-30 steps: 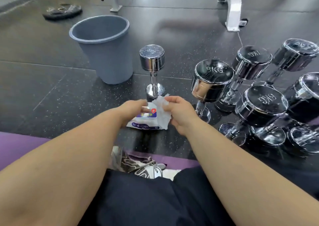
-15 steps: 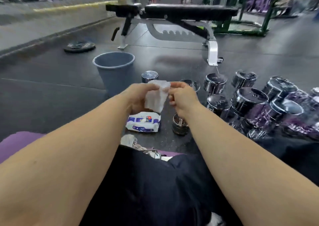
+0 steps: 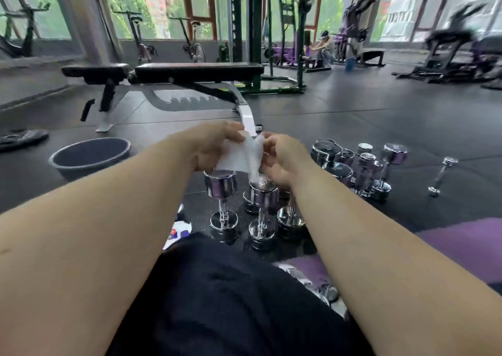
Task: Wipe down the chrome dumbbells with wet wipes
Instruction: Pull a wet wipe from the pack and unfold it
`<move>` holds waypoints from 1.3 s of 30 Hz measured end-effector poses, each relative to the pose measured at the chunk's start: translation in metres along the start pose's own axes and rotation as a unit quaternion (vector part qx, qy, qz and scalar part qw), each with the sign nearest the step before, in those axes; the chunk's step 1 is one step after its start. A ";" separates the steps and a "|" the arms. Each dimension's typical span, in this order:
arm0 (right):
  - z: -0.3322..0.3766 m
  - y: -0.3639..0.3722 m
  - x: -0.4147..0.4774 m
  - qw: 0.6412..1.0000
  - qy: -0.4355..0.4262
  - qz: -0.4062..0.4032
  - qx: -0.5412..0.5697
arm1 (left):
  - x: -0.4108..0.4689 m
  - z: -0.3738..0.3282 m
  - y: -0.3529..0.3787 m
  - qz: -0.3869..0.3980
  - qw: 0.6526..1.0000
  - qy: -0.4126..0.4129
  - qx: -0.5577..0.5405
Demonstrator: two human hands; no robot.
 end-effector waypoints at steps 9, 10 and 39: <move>0.003 -0.067 0.006 0.998 0.025 0.050 0.004 | 0.034 0.004 0.067 0.094 0.995 -0.039 -0.018; 0.013 -0.077 0.008 0.999 -0.003 0.038 -0.015 | 0.038 0.004 0.080 0.115 0.992 -0.055 -0.014; 0.182 -0.449 0.005 0.936 -0.019 -0.193 -0.292 | 0.180 -0.026 0.449 0.266 0.933 -0.101 0.222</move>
Point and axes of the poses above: each hand's wrist, its own x-axis towards the middle knuckle, its own y-axis out of the palm, z = x × y, the point moved 9 cm from there along x, towards the middle knuckle, and after that the axes turned 12 degrees about -y, right-handed, at the moved point
